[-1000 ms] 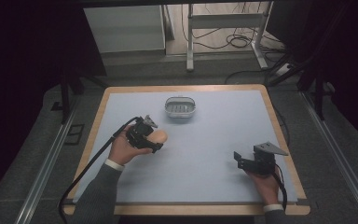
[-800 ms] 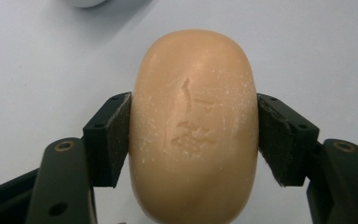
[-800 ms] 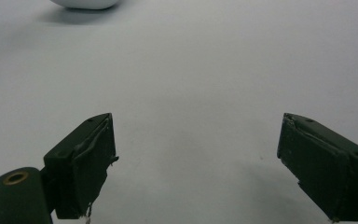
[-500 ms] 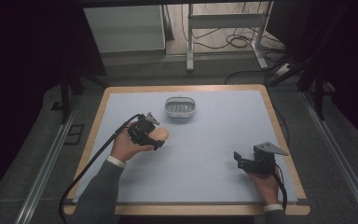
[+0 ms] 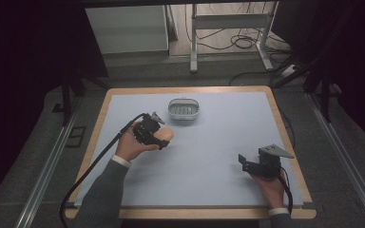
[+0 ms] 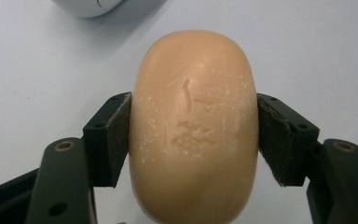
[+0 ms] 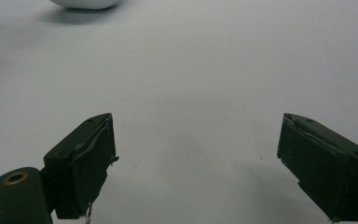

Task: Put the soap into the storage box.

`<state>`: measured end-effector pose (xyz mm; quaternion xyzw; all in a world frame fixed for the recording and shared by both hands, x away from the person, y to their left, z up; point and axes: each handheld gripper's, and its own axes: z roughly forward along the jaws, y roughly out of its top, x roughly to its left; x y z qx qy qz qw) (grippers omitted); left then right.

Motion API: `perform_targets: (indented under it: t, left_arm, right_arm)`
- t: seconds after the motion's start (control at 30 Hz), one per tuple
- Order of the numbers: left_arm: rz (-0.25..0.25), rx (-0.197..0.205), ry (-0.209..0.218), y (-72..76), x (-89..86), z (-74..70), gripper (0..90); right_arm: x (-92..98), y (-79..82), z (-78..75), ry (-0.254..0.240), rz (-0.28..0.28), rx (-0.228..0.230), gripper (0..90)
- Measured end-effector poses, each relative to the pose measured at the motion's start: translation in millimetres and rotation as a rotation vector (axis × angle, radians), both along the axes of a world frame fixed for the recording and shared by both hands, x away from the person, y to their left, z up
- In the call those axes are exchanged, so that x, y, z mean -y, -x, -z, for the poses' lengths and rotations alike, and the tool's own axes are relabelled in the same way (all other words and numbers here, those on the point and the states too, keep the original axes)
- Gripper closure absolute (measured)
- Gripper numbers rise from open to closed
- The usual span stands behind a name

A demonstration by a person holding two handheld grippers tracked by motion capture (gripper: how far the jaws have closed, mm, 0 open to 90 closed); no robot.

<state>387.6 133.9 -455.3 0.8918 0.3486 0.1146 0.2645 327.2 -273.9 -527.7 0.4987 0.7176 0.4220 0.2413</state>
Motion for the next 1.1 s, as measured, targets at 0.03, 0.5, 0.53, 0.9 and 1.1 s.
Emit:
perform_targets:
  t: [0.03, 0.5, 0.53, 0.9, 1.1]
  left_arm:
    - [0.000, 0.000, -0.001, -0.5, 0.3, -0.1, 32.3]
    - [0.015, 0.010, 0.005, -10.1, 6.5, -4.7, 32.4]
    - [0.014, 0.009, 0.002, -10.9, 7.3, -4.5, 32.4]
    - [0.011, 0.007, 0.012, -20.3, 11.5, -2.7, 32.3]
    - [0.010, 0.005, 0.011, -25.4, 12.6, -1.7, 32.3]
  right_arm:
    - [0.0, 0.0, 0.0, 0.000, 0.000, 0.000, 11.4]
    - [-0.3, 0.0, 0.0, 0.001, -0.001, 0.000, 11.4]
    - [-0.3, 0.0, 0.0, 0.001, -0.001, 0.000, 11.4]
    - [-0.1, -0.1, 0.0, -0.001, 0.000, -0.002, 11.4]
    - [0.1, -0.3, 0.1, -0.003, -0.001, -0.004, 11.4]
